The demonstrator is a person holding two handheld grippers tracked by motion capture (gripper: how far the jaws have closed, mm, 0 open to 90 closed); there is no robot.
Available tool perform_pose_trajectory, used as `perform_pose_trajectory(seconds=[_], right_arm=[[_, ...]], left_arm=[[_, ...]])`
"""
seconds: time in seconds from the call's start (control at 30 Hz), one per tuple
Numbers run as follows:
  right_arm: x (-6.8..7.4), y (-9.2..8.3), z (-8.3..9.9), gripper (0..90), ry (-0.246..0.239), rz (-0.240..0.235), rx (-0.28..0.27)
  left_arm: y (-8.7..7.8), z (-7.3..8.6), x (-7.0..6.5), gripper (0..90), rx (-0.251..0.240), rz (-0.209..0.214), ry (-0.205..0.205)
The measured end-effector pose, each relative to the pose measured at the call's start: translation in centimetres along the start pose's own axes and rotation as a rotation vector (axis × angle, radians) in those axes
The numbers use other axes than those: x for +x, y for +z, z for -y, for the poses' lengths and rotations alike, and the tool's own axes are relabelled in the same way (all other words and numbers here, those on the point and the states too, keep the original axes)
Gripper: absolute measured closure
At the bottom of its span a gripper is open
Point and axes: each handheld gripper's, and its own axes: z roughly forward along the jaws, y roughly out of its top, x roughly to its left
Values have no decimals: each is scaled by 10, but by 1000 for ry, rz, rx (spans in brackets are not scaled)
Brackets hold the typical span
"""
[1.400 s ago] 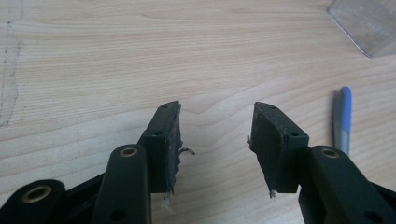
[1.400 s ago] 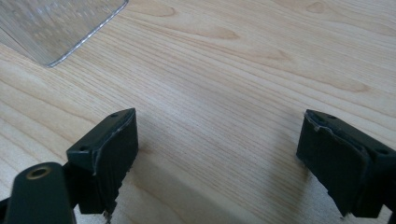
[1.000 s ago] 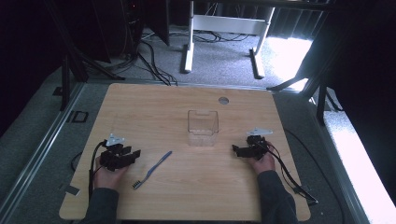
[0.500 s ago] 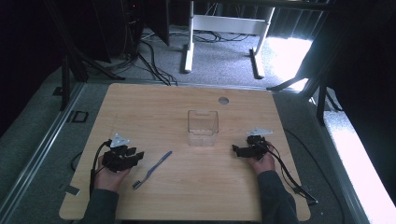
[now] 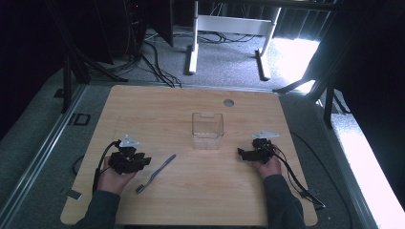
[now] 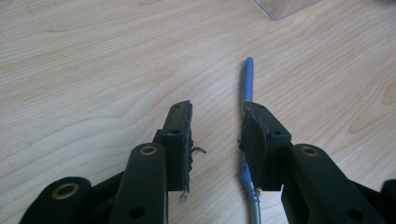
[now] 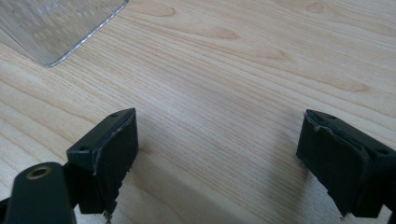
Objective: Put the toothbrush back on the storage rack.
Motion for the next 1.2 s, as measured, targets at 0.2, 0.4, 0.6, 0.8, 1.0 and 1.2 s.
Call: perform_pose_trajectory(seconds=[0.2, 0.4, 0.6, 0.8, 1.0, 1.2], right_arm=[[0, 0, 0, 121, 0, 0, 0], [0, 0, 0, 121, 0, 0, 0], [0, 0, 0, 121, 2, 0, 0], [0, 0, 0, 121, 2, 0, 0], [0, 0, 0, 121, 2, 0, 0], [0, 0, 0, 121, 1, 0, 1]], left_arm=[[4, -5, -6, 636, 49, 0, 39], [4, -10, -10, 632, 85, -15, 58], [4, -15, -11, 651, 120, -27, 64], [7, -19, -13, 653, 175, -14, 69], [12, -23, -17, 659, 233, -7, 79], [21, -26, -21, 670, 312, 2, 91]])
